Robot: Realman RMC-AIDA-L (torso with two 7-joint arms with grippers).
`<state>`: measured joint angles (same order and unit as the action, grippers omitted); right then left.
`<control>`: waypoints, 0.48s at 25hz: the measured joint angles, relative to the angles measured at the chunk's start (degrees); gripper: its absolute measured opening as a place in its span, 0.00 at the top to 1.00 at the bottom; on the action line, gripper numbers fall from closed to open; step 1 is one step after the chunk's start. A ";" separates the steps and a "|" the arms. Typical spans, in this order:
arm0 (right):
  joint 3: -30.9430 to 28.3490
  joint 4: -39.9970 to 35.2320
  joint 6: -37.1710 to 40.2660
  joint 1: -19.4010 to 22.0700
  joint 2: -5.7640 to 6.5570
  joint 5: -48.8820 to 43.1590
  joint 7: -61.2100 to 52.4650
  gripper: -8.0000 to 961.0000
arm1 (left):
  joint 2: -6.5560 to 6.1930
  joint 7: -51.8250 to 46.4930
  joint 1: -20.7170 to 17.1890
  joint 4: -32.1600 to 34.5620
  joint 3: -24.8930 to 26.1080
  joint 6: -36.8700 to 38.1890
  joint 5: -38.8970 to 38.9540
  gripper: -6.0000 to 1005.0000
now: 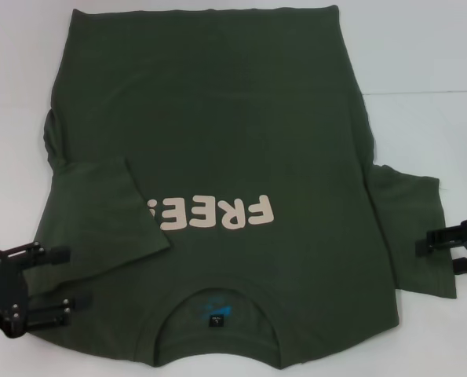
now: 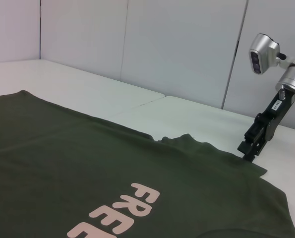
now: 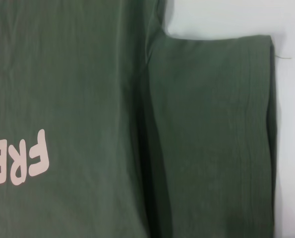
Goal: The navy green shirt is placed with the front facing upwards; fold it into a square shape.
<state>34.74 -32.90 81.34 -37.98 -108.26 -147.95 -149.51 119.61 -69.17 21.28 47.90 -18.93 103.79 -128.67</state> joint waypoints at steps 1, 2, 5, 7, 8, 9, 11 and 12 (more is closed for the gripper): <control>0.00 0.05 -0.01 -0.02 -0.02 0.00 0.01 0.04 | 0.00 0.00 0.00 0.00 0.02 0.00 0.00 0.19; -0.01 0.06 -0.02 -0.02 -0.06 0.00 0.01 0.04 | 0.00 0.00 0.00 0.00 0.02 0.00 0.00 0.19; -0.02 0.07 -0.04 -0.07 -0.24 0.01 0.02 0.04 | 0.00 0.00 -0.01 0.00 0.04 0.01 0.00 0.19; -0.03 0.06 -0.04 -0.08 -0.36 0.01 0.02 0.04 | 0.00 0.00 -0.02 0.02 0.04 0.01 0.00 0.19; -0.03 0.06 -0.05 -0.08 -0.43 0.02 0.02 0.04 | 0.00 0.00 -0.02 0.04 0.05 0.01 0.00 0.19; -0.03 0.06 -0.05 -0.08 -0.47 0.02 0.02 0.04 | 0.00 0.00 -0.02 0.06 0.08 0.01 0.00 0.19; -0.04 0.06 -0.05 -0.08 -0.57 0.02 0.02 0.04 | 0.00 0.00 -0.02 0.09 0.12 0.01 0.00 0.19; -0.03 0.06 -0.05 -0.08 -0.61 0.06 0.02 0.04 | 0.00 0.00 -0.02 0.09 0.13 0.01 0.00 0.19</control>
<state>34.70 -32.84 81.29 -38.06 -108.88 -147.89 -149.49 119.61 -69.17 21.26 48.00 -18.80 103.80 -128.67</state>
